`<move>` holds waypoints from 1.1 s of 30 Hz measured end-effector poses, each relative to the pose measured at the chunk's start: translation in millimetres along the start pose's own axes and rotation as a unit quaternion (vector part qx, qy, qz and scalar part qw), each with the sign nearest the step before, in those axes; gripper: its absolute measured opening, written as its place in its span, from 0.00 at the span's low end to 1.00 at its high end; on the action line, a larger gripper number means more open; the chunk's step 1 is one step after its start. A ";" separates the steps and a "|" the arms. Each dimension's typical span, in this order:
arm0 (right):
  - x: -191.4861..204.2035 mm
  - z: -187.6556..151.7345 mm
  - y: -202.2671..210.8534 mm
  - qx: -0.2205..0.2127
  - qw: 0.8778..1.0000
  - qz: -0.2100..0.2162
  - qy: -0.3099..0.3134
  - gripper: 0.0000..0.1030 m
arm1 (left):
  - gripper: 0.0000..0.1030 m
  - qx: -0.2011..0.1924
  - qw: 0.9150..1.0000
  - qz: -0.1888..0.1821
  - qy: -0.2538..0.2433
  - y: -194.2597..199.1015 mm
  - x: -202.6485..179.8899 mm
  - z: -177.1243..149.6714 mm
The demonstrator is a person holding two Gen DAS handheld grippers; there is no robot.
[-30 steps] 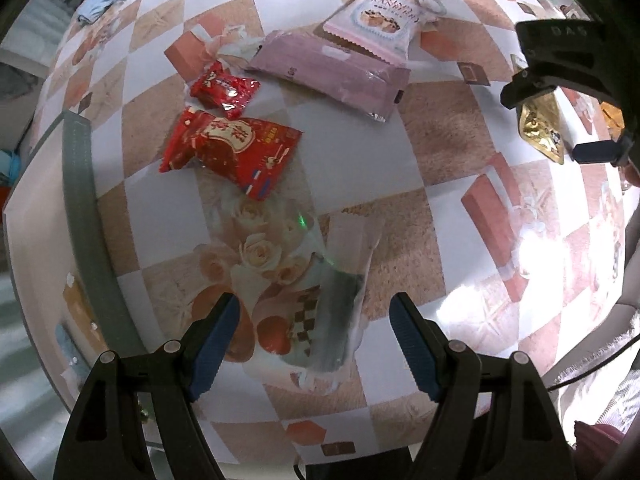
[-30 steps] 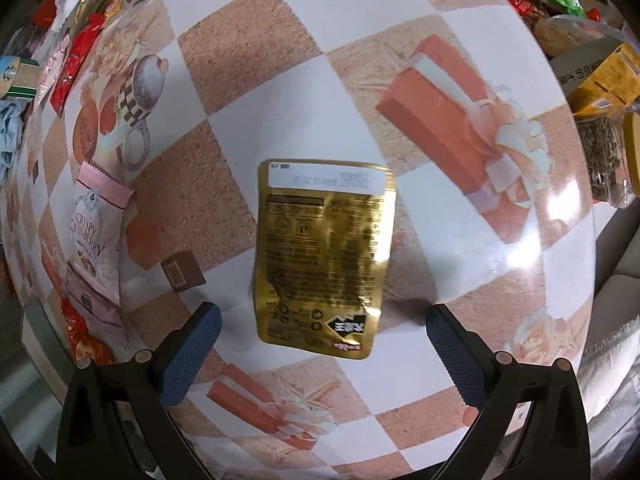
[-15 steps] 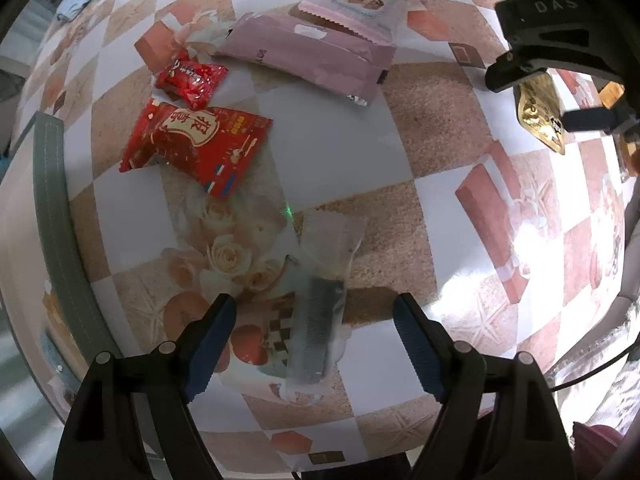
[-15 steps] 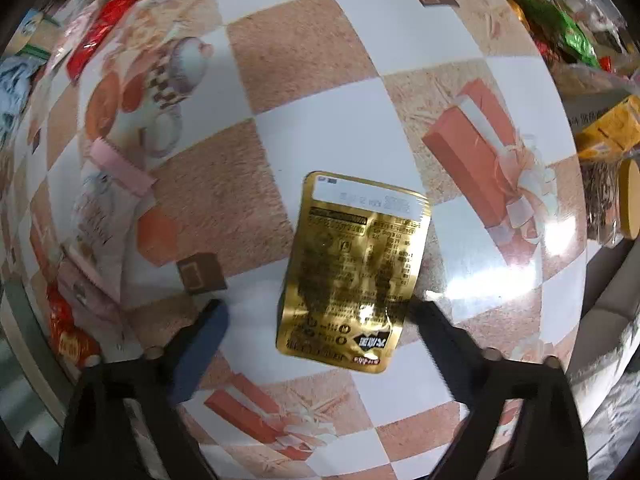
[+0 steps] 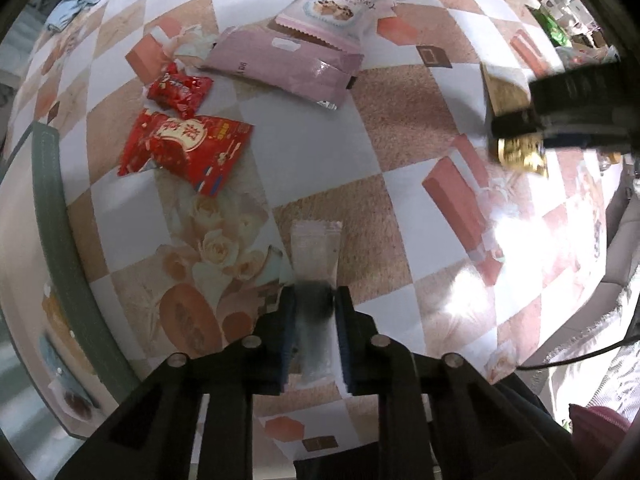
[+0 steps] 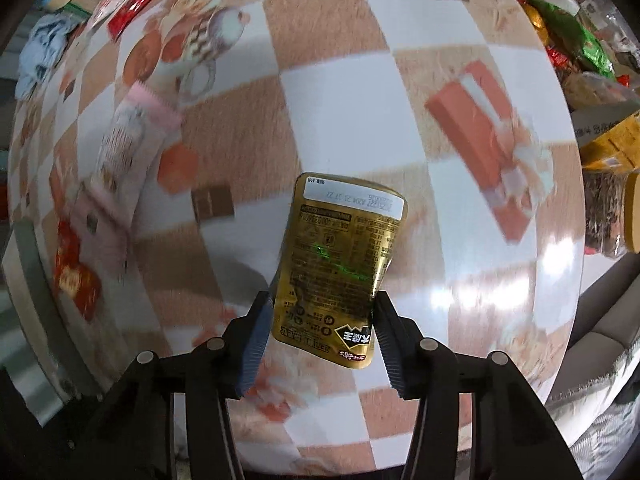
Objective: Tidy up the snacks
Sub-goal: 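Carry the gold packet and clear dark-stick packet over the white tray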
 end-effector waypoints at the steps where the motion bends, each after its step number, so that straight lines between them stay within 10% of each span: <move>1: 0.5 -6.2 0.9 0.004 1.000 0.005 0.001 0.51 | 0.19 -0.003 1.000 -0.002 0.001 4.1 1.4 -1.5; 19: -5.8 -36.1 15.1 0.019 0.999 0.035 -0.002 0.51 | 0.21 -0.021 0.998 -0.023 0.058 44.3 56.5 5.1; 22: -8.4 -33.9 15.0 0.022 0.999 0.037 -0.006 0.51 | 0.62 -0.017 0.998 -0.024 0.053 38.8 43.9 4.4; 24: -7.8 -34.6 18.6 0.022 0.999 0.037 -0.007 0.51 | 0.73 -0.024 0.998 -0.026 0.048 33.4 34.6 6.1; 30: -10.8 -38.5 28.0 0.020 0.999 0.034 -0.007 0.51 | 0.72 0.005 0.999 -0.012 0.030 5.2 19.6 -2.3; 33: -11.6 -38.5 29.3 0.019 0.999 0.030 -0.004 0.51 | 0.52 0.019 1.000 0.000 0.022 -4.7 18.5 -5.9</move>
Point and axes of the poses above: each gripper's, at about its wrist camera, not at the fingertips, and y roughly against the way its jaws point, x to its left, z to its top, the point moved 10 cm from there along -y, roughly the way its jaws point, and after that the axes turned 15 degrees about -x, right-handed, at the moved point
